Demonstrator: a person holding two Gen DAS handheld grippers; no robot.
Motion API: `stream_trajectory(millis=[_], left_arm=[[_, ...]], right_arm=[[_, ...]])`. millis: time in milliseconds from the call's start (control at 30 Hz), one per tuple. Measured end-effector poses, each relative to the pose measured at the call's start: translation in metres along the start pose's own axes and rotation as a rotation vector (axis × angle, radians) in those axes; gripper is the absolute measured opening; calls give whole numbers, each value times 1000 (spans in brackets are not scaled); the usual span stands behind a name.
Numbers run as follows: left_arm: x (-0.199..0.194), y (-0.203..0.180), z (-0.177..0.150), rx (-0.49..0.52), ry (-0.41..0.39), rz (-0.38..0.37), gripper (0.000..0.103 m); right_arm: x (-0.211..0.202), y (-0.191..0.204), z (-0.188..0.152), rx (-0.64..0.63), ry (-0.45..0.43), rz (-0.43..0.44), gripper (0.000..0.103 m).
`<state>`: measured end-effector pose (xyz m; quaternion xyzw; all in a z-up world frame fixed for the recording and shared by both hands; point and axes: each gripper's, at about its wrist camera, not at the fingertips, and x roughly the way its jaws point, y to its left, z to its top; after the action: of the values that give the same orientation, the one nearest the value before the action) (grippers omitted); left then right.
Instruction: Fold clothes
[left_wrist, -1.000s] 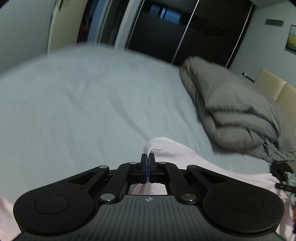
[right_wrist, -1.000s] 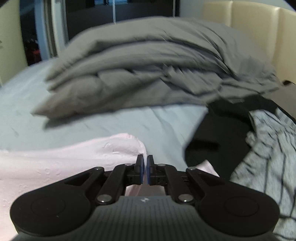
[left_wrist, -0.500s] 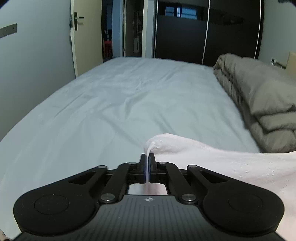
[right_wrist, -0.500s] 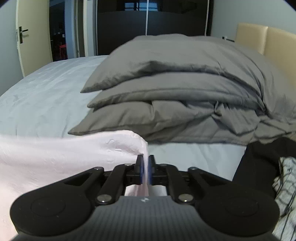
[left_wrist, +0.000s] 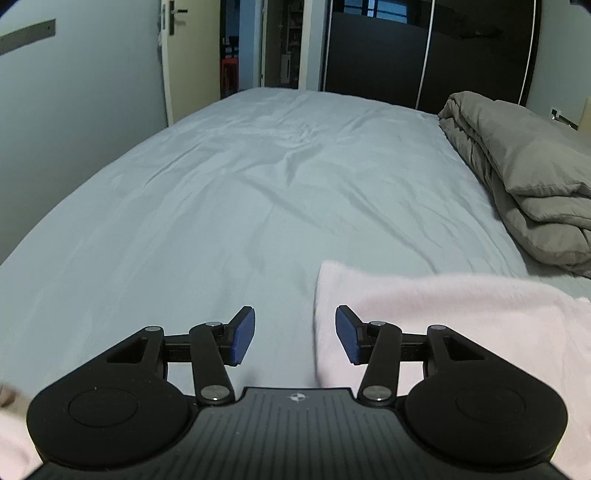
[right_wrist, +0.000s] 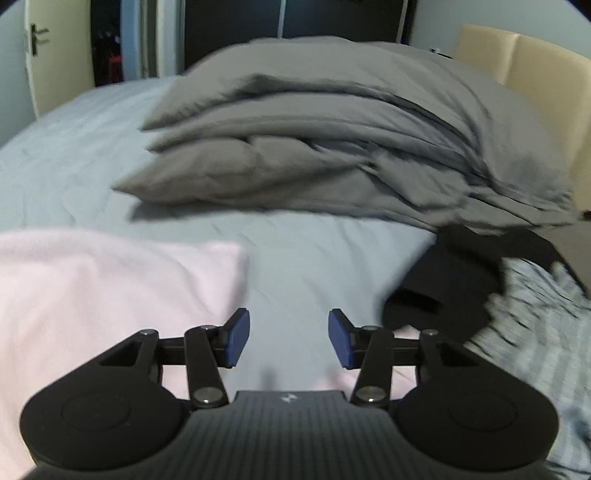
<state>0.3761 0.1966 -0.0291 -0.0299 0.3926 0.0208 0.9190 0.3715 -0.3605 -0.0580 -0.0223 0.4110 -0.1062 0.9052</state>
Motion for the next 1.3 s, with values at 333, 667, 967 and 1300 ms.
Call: stream_trajectory(millis=[333, 667, 967, 1300], left_arm=[[-59, 15, -31, 74, 74, 41, 47], [-113, -26, -57, 152, 111, -26, 50], [-120, -67, -81, 283, 127, -68, 50], [-120, -71, -80, 249, 143, -103, 50]], right_arm=[[-51, -119, -73, 236, 67, -52, 46], [-46, -138, -100, 313, 96, 47, 42], [-5, -149, -102, 381, 134, 71, 30], [-10, -136, -94, 325, 118, 32, 3]])
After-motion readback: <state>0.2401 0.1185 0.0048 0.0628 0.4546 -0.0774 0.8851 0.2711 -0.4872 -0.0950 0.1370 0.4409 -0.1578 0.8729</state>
